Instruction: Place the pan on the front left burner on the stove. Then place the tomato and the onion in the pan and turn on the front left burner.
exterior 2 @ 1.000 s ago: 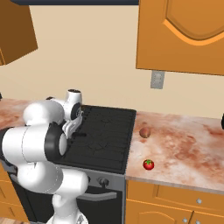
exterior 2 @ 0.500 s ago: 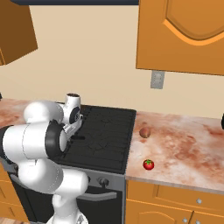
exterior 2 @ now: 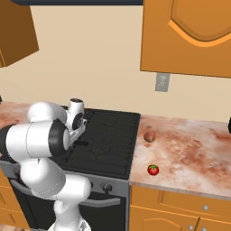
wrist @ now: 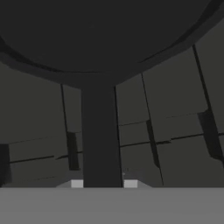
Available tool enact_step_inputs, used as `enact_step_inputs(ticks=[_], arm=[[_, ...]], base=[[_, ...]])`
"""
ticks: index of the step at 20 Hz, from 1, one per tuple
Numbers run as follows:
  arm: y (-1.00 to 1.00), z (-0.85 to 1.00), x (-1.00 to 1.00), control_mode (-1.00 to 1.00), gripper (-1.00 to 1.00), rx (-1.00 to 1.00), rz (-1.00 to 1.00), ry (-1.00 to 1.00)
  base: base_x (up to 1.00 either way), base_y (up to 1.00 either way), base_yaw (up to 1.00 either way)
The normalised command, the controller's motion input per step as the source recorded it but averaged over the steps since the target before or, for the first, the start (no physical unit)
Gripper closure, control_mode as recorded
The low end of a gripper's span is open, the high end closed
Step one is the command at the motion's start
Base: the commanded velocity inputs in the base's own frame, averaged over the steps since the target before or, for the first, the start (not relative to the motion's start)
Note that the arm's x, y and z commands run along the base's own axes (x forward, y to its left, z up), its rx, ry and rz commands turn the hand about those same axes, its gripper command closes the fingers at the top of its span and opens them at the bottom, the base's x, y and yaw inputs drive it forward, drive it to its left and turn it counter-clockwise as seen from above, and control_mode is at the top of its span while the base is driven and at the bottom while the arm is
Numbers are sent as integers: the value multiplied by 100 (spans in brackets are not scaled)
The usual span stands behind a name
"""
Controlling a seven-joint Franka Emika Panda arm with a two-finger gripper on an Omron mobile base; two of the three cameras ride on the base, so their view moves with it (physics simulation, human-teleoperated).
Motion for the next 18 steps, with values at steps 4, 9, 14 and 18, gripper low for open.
enact_step_inputs(ticks=[4,9,14,18], arm=[[1,-15,19,-100,100,0,-3,0],[9,-21,6,-100,-100,-3,-4,2],[4,-14,0,-100,-100,-5,-4,3],[0,0,0,-100,-100,-7,-2,1]], base=[[0,0,0],[0,0,0],[0,0,0],[0,0,0]])
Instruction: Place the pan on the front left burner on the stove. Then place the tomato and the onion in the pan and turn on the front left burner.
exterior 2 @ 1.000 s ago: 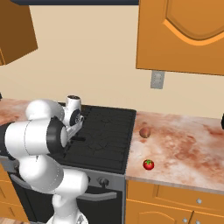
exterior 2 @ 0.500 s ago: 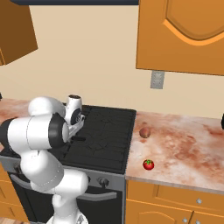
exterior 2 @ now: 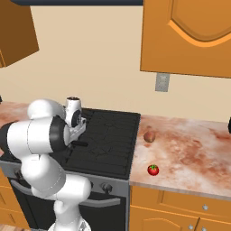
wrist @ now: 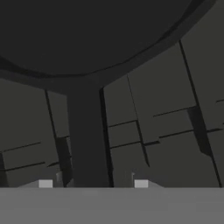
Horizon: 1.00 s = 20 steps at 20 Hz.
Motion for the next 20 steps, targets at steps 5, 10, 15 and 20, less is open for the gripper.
enact_step_inputs(ticks=[5,10,15,20], arm=[[0,15,-8,-100,-100,-6,-1,0],[-1,27,-13,-100,-100,-2,0,0],[-11,32,-7,-100,-100,0,-3,0],[-28,15,0,-100,-100,0,-15,1]], base=[[0,0,0],[0,0,0],[0,0,0],[0,0,0]])
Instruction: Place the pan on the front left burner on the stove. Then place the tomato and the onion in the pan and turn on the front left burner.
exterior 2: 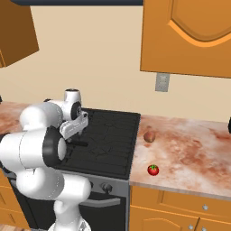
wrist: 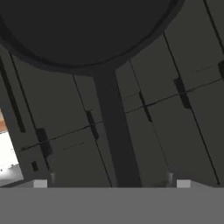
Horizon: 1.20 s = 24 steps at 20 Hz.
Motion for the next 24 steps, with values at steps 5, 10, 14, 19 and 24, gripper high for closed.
enact_step_inputs(ticks=[5,10,14,19,24], arm=[[-36,6,0,-100,-100,0,-32,1],[-31,3,0,-100,-100,0,-44,0],[-32,6,0,-100,-100,0,-46,0],[-34,3,0,-100,-100,0,-45,1],[-41,0,1,-100,-100,0,-40,0]], base=[[0,0,0],[0,0,0],[0,0,0],[0,0,0],[0,0,0]])
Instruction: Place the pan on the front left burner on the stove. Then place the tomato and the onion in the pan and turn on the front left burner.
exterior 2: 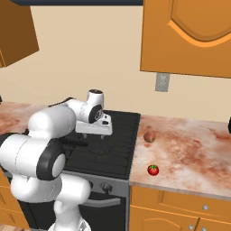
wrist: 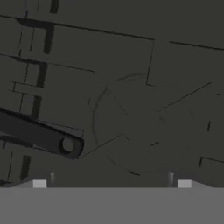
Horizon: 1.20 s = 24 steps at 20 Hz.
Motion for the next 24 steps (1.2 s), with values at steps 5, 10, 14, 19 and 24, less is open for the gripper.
enact_step_inputs(ticks=[5,10,14,19,24], arm=[[-41,0,9,-100,-100,-3,-35,0],[-36,0,13,-100,-100,-5,-30,0],[-25,1,6,-100,-100,-11,-20,0],[-17,0,1,-100,-100,-16,-14,-4],[-19,0,0,-100,-100,-12,-11,-10]], base=[[0,0,0],[0,0,0],[0,0,0],[0,0,0],[0,0,0]])
